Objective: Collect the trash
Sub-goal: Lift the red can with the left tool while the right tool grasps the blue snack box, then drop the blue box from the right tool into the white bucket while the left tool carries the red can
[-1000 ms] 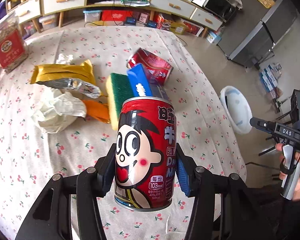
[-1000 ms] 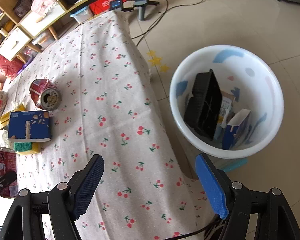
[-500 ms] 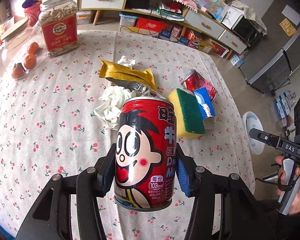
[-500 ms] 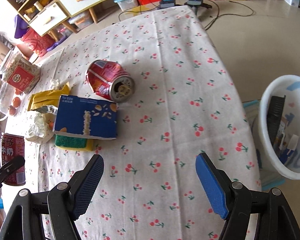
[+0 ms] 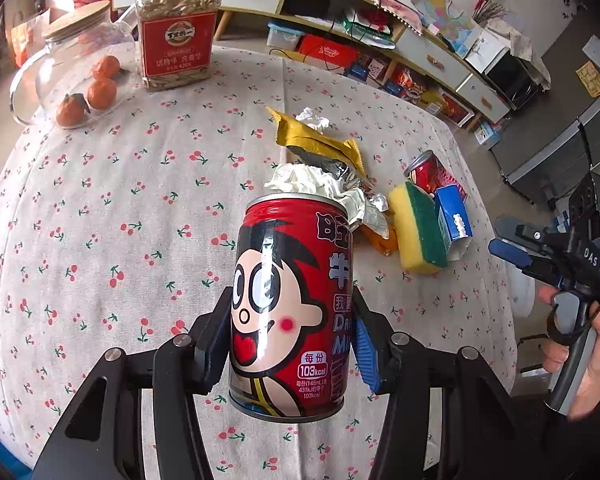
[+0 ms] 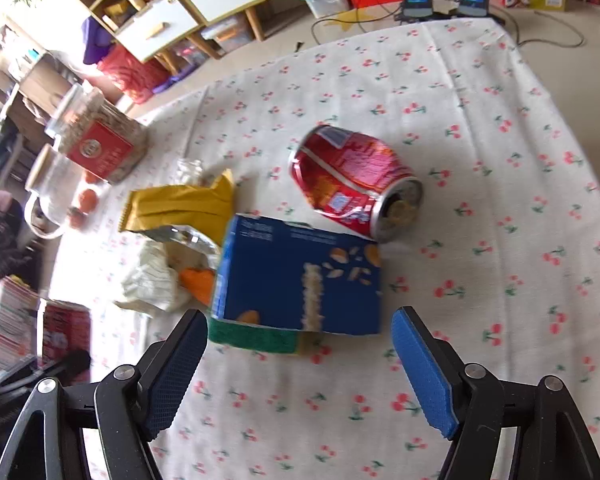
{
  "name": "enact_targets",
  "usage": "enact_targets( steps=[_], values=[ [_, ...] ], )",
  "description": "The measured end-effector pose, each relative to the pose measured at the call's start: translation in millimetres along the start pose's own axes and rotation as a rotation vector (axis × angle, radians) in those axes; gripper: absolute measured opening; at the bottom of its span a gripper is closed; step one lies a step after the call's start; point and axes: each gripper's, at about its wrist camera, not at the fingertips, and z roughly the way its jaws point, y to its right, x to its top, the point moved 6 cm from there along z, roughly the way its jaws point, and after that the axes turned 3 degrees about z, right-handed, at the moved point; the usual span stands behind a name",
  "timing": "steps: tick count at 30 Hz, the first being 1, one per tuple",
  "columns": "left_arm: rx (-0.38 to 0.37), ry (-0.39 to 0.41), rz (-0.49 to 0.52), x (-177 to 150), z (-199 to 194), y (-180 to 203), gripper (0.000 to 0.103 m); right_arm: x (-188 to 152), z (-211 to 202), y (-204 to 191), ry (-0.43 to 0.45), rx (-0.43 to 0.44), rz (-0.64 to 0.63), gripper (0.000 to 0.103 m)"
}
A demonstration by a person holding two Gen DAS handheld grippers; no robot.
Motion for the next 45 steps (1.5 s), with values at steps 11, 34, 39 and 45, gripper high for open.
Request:
enact_targets(
  steps=[11, 34, 39, 45],
  values=[
    [0.001, -0.007, -0.006, -4, -1, -7, 0.055, 7, 33, 12, -0.047, 0.004, 0.091, 0.103],
    [-0.015, 0.003, 0.042, 0, 3, 28, 0.055, -8, -2, 38, -0.059, 0.006, 0.128, 0.097],
    [-0.029, -0.001, 0.073, 1, 7, 50, 0.055, -11, -29, 53, -0.02, -0.04, 0.107, 0.097],
    [-0.05, -0.004, 0.117, 2, 14, 82, 0.055, -13, -66, 84, 0.031, -0.095, 0.118, 0.097]
  ],
)
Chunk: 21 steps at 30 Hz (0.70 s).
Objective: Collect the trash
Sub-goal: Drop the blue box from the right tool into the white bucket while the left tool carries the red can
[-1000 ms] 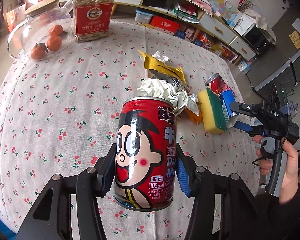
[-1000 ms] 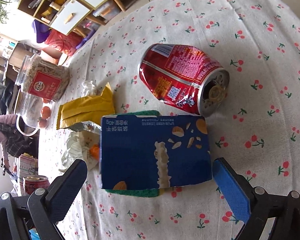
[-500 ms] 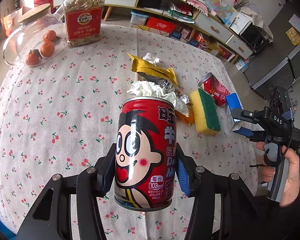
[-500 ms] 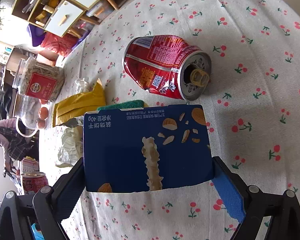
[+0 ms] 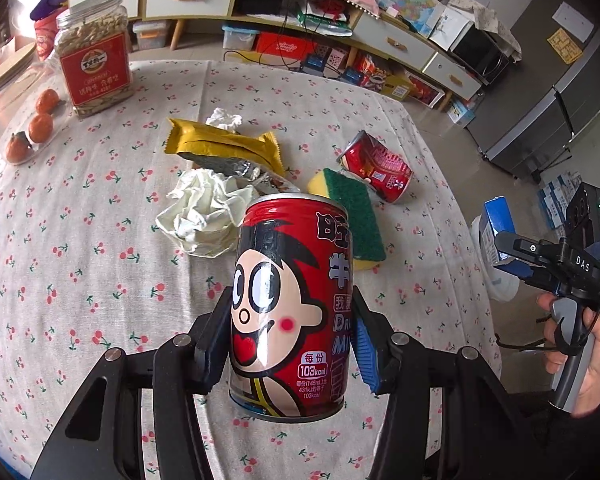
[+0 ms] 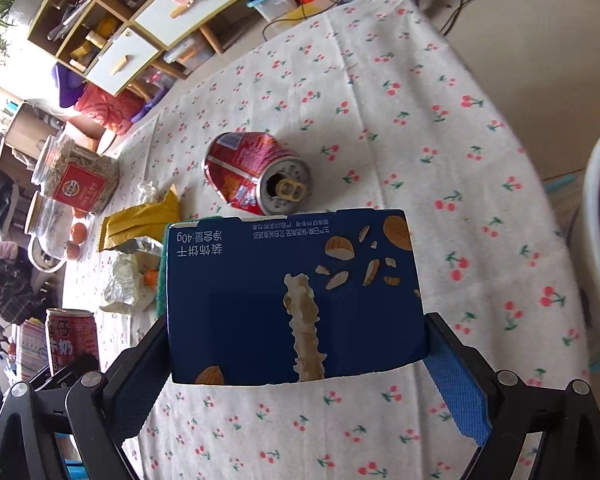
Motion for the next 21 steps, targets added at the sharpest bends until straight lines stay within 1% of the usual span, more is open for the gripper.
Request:
enact_targets(
  steps=[6, 11, 16, 18, 21],
  values=[
    [-0.026, -0.001, 0.054, 2, 8, 38, 0.055, 3, -38, 46, 0.06, -0.048, 0.045, 0.097],
    [-0.043, 0.002, 0.11, 3, 15, 79, 0.055, 6, -68, 92, 0.106, -0.101, 0.094, 0.097],
    [-0.053, -0.018, 0.182, 3, 29, 119, 0.055, 15, -90, 146, 0.144, -0.204, 0.142, 0.097],
    [-0.059, -0.031, 0.201, 4, 37, 133, 0.055, 18, -94, 166, 0.149, -0.249, 0.163, 0.098],
    [-0.069, -0.049, 0.223, 6, 50, 152, 0.055, 23, -97, 194, 0.145, -0.292, 0.2, 0.098]
  ],
)
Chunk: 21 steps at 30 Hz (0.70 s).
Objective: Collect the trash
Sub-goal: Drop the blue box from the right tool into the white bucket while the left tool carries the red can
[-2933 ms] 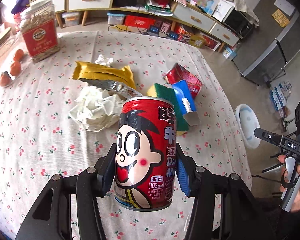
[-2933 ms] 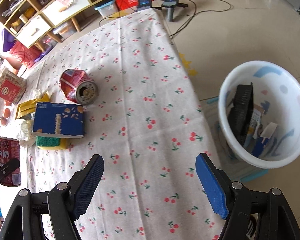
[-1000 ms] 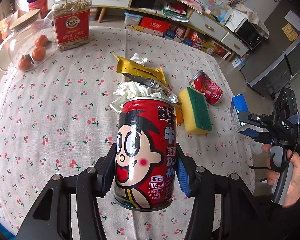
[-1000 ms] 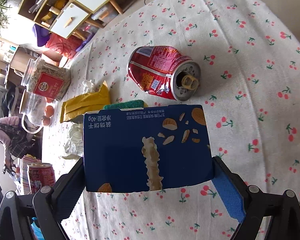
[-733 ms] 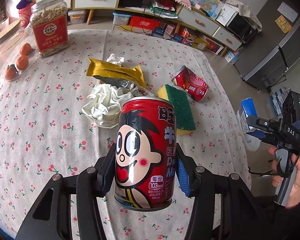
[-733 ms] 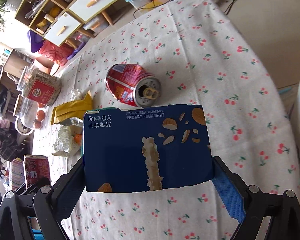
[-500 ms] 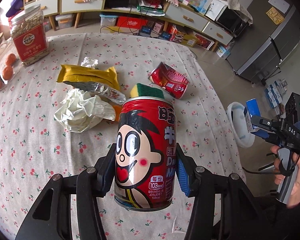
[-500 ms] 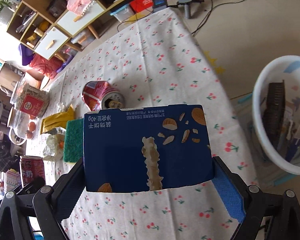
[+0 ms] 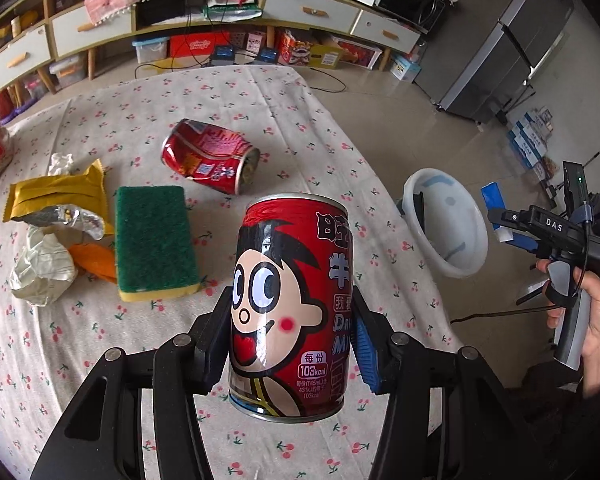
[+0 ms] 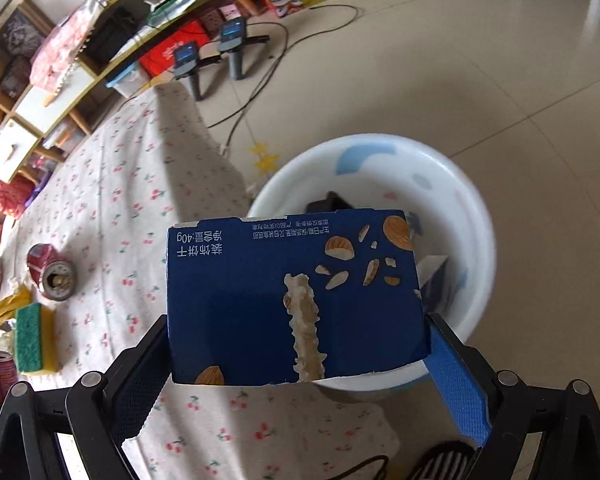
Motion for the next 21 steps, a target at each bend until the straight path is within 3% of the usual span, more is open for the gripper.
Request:
enact_targets(
  steps=[6, 12, 21],
  values=[
    [-0.046, -0.033, 0.035, 20, 26, 43, 0.055, 13, 11, 28, -0.01, 0.039, 0.078, 0.103],
    [-0.084, -0.049, 0.106, 38, 49, 95, 0.055, 18, -4, 40, 0.021, 0.059, 0.085, 0.103],
    [-0.142, -0.085, 0.211, 50, 100, 175, 0.055, -1, -37, 83, 0.037, -0.087, 0.023, 0.103]
  ],
)
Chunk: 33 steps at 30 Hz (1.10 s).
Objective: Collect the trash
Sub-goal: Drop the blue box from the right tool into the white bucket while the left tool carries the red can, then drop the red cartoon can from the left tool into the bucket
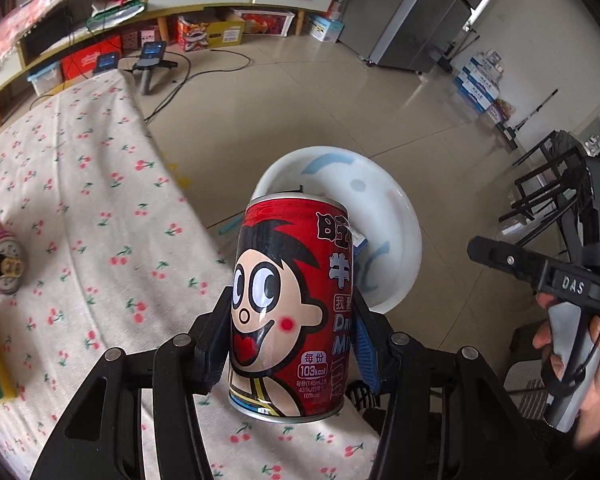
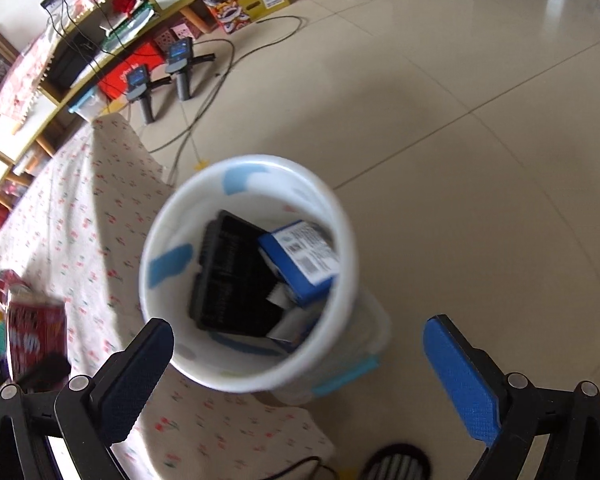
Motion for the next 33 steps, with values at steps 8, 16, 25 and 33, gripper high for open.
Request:
enact_targets(
  steps=[8, 16, 25, 33],
  values=[
    [-0.05, -0.026, 0.037, 18, 49, 34, 0.055, -14, -11, 61, 0.001, -0.054, 0.044, 0.103],
    [-0.03, 0.003, 0.016, 35, 56, 33, 0.085, -11, -18, 71, 0.013, -0.039, 0.064, 0.103],
    [0.023, 0.03, -0.001, 16, 15, 3, 0.092, -11, -16, 49, 0.008, -0.043, 0.018, 0.103],
    [0.091, 0.066, -0.04, -17, -35, -46, 0.092, -14, -20, -1, 0.015, 0.001, -0.051, 0.103]
  ],
)
